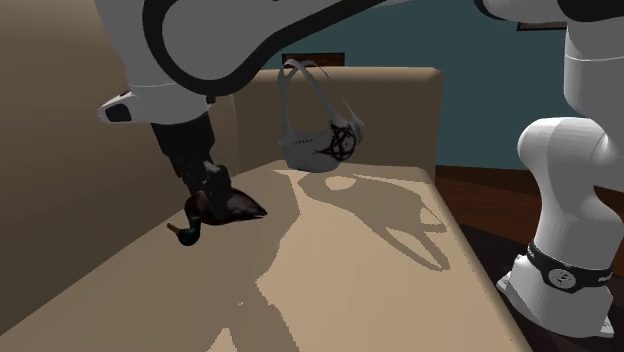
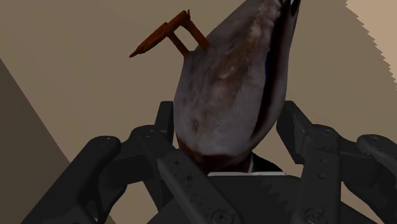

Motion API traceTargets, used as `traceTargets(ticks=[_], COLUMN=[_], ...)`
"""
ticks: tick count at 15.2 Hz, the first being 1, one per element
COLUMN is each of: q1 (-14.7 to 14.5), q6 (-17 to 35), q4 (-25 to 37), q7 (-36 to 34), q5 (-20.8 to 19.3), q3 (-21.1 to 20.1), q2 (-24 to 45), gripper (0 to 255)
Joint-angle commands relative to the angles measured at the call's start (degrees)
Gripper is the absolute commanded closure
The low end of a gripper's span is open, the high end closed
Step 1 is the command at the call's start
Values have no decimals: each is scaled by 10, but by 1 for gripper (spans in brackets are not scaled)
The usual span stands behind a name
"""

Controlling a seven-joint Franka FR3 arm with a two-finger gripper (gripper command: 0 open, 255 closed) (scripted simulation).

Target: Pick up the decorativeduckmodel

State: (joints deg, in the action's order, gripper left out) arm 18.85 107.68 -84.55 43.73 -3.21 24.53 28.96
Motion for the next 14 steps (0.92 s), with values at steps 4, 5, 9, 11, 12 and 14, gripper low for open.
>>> traceTargets(ticks=[4,5,9,11,12,14], q1=[0,0,1,2,3,4], q6=[-31,-38,-67,-81,-89,-97], q4=[24,29,55,69,77,85], q7=[4,5,10,12,14,15], q5=[-2,-2,-3,-3,-3,-3], q3=[2,2,4,4,4,5], q2=[-9,-10,-13,-14,-14,-15], gripper=[255,255,255,255,255,255])
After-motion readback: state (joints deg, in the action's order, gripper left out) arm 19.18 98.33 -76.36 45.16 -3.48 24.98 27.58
